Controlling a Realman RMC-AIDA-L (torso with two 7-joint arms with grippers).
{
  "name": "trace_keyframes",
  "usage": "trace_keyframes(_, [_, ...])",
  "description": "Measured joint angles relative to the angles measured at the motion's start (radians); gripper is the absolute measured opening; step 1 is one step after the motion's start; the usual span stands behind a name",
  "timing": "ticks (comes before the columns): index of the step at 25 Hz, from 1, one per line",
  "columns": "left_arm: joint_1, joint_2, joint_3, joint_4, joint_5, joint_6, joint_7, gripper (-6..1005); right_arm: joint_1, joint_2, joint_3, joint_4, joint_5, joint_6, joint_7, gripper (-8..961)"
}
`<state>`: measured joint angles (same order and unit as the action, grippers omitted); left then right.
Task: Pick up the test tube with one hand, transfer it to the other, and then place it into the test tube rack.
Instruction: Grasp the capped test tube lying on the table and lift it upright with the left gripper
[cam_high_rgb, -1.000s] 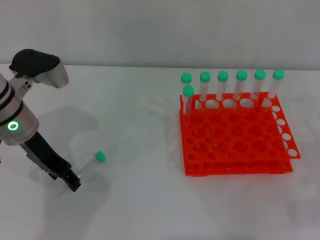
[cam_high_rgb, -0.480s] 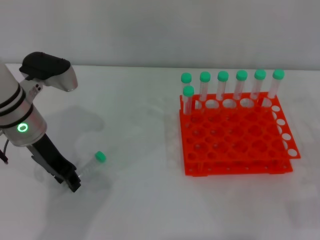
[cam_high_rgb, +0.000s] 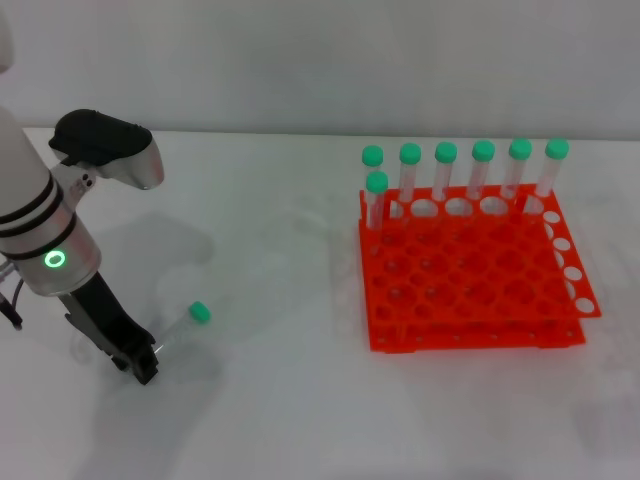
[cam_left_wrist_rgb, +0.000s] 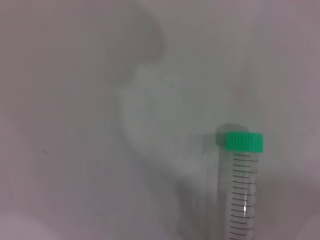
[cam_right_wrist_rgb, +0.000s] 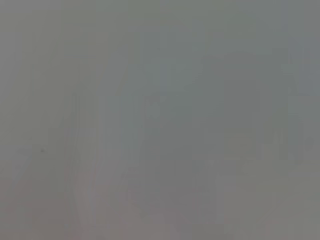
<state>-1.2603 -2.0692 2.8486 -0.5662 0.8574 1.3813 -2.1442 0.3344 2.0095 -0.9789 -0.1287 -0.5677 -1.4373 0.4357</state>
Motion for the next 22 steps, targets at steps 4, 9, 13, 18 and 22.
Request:
trace_keyframes(4, [-0.001, 0.000, 0.000, 0.003, 0.006, -0.013, -0.007, 432, 0.001, 0.000, -0.001, 0.002, -0.004, 0.000, 0.000, 873])
trace_keyframes(9, [-0.002, 0.000, 0.000, 0.026, 0.024, -0.028, -0.030, 264, 0.002, 0.001, -0.002, 0.003, -0.007, 0.000, 0.000, 873])
trace_keyframes(13, [-0.006, 0.000, 0.000, 0.028, 0.029, -0.040, -0.032, 207, 0.004, 0.001, -0.004, 0.003, -0.008, 0.000, 0.000, 873])
trace_keyframes(18, [-0.024, 0.004, 0.000, 0.011, 0.015, -0.049, -0.020, 191, 0.005, 0.002, -0.008, 0.003, -0.011, -0.004, 0.018, 873])
trace_keyframes(22, [-0.043, 0.013, 0.000, -0.038, -0.055, -0.044, 0.046, 192, 0.002, 0.001, -0.033, -0.005, -0.011, -0.008, 0.043, 872])
